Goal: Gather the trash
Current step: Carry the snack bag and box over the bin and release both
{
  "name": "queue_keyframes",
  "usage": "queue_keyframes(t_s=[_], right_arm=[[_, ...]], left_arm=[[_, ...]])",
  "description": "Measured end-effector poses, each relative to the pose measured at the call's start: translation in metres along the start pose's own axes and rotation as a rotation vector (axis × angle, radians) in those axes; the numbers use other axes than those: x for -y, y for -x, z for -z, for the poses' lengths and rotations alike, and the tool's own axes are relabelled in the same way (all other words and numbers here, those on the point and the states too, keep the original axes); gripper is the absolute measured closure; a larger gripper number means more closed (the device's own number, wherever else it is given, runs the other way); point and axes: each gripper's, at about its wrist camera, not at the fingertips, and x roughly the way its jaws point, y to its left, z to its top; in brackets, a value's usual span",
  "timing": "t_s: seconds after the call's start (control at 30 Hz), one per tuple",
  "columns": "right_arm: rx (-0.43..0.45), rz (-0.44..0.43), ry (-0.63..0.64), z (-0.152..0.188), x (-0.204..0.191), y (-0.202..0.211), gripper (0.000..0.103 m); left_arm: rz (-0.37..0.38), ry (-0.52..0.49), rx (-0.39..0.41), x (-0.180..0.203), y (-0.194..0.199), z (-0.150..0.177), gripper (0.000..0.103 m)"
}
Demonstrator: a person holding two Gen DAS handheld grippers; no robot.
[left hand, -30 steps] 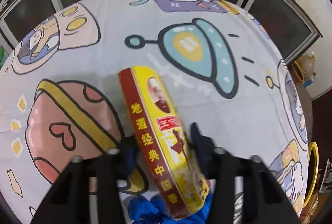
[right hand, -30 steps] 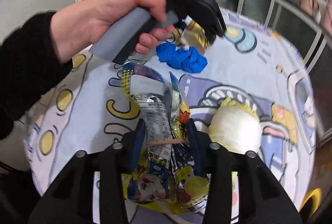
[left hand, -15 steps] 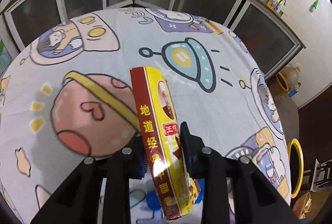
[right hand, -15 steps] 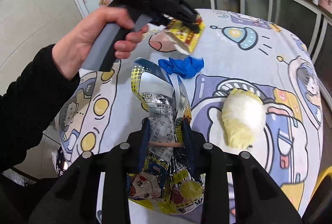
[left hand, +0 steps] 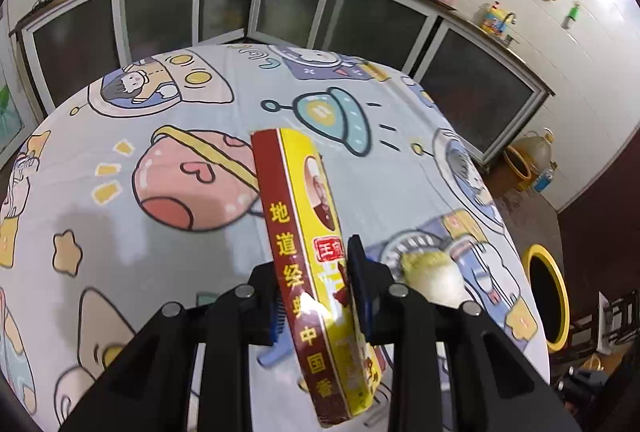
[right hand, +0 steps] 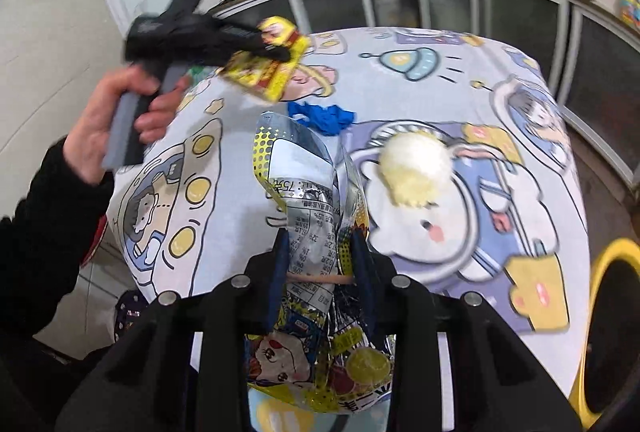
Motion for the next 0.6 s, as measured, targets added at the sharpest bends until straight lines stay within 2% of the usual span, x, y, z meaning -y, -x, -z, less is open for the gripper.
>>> queue_keyframes(t_s=[0.27,0.6], right_arm=[[0.061,0.068,-0.116,0.029,0.035,0.038,0.073],[0.132,0.168,-0.282,0.058,0.100,0.077,0.073]], left_arm=[[0.062,-0.064,0.062,0.063,0.026,0.048,0.077],[0.139,-0.213,0.110,0.162,0.038,0.072,0.077]])
